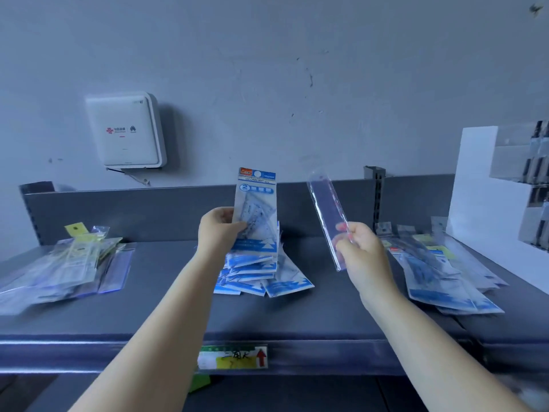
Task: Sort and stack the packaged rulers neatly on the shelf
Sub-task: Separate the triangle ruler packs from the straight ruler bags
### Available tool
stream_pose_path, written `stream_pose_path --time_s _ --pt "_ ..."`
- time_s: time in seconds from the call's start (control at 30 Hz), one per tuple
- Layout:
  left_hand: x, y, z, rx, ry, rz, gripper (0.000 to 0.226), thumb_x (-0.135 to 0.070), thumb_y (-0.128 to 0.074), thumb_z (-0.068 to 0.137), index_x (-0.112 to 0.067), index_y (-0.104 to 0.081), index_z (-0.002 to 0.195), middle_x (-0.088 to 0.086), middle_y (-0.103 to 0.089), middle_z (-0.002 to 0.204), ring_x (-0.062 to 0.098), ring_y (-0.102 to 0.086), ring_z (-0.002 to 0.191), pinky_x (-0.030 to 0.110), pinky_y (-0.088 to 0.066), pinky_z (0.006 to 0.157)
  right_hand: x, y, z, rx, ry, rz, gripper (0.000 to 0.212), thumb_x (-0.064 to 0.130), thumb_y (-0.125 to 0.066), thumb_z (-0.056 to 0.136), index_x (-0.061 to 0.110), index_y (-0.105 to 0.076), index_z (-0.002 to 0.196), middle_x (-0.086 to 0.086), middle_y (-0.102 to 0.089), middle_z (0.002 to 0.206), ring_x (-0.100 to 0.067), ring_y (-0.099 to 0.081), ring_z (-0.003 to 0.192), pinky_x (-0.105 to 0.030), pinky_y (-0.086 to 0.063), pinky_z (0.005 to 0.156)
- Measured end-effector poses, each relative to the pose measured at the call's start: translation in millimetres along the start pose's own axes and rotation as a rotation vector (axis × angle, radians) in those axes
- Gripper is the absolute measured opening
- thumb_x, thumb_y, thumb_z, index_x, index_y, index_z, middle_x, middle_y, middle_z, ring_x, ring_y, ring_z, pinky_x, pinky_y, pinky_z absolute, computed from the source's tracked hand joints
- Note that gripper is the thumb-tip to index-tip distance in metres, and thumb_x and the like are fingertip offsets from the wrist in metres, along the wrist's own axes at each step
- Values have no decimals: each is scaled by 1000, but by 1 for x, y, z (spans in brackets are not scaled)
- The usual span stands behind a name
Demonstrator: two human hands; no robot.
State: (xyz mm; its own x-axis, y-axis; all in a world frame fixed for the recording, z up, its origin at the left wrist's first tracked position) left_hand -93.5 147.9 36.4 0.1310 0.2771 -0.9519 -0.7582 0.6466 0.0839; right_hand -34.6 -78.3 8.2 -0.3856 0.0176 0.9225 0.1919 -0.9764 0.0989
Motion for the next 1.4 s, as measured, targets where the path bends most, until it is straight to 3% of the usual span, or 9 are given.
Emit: stream_pose_path --time_s 0.17,0.37,0.53,0.67,0.77,0.93,1.07,1.2,1.4 --pt "16 10 12 19 -105 437 46 -12 -67 80 -7 -52 124 6 -57 113 17 -54 78 19 -40 62 7 -39 -1 66 -26 31 23 4 -45 87 23 -56 94 -1 -57 79 -12 -50 61 -29 -44 68" --pt "29 59 32 94 -163 796 39 -23 -58 84 -19 -54 122 -1 -59 112 19 -54 94 28 -44 80 23 -100 -1 214 -35 35 21 -1 -54 83 16 -56 95 4 -63 78 -8 -58 58 -20 -49 57" --pt "44 140 51 60 -277 1085 37 -31 -53 89 -20 -51 124 1 -55 120 24 -52 110 33 -45 84 34 -188 -10 316 -53 -59 21 2 -61 81 19 -56 92 0 -63 85 -22 -62 74 -37 -54 72" --pt "52 217 72 -24 -299 1177 33 -30 -50 88 -19 -55 119 3 -56 113 26 -53 107 31 -40 77 41 -265 -21 442 -58 -184 24 2 -61 78 13 -54 99 -2 -60 78 -18 -54 62 -32 -49 69" --pt "61 265 84 -33 -292 1221 35 -35 -47 93 -21 -52 124 2 -56 118 25 -51 112 34 -41 85 48 -315 -31 493 -42 -217 23 5 -63 77 13 -54 97 -3 -60 76 -17 -52 62 -32 -49 72" --pt "77 306 92 -12 -253 1263 36 -33 -44 95 -21 -48 128 2 -53 126 25 -46 118 36 -37 94 69 -375 -37 535 13 -326 45 21 -63 86 -2 -47 122 -11 -67 107 -27 -63 91 -38 -49 89" --pt "79 306 88 11 -288 1305 38 -37 -41 95 -21 -46 130 1 -52 129 25 -44 121 36 -35 96 74 -380 -45 471 295 -878 37 27 -45 95 11 -39 128 -5 -51 128 -27 -51 113 -33 -41 80" --pt "72 274 77 56 -400 1343 46 -48 -38 94 -20 -43 130 0 -50 131 24 -43 124 35 -32 98 75 -359 -46 368 528 -1168 40 36 -44 95 17 -38 130 -3 -47 128 -26 -43 119 -38 -35 92" --pt "49 194 47 177 -567 1294 51 -52 -34 94 -20 -34 135 -2 -48 130 23 -43 120 33 -32 95 62 -291 -38 285 528 -1328 44 40 -43 94 18 -37 132 -2 -44 131 -25 -38 124 -39 -29 98"
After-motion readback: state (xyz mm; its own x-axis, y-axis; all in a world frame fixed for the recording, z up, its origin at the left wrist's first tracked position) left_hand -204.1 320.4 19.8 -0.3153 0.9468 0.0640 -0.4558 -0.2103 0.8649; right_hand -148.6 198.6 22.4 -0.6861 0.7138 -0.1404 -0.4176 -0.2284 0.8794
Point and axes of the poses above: each hand's wrist, its own z-axis towards the middle knuckle, its own y-axis out of the back of the hand, x = y × z, the point moved 3 cm from there along z, towards the middle knuckle
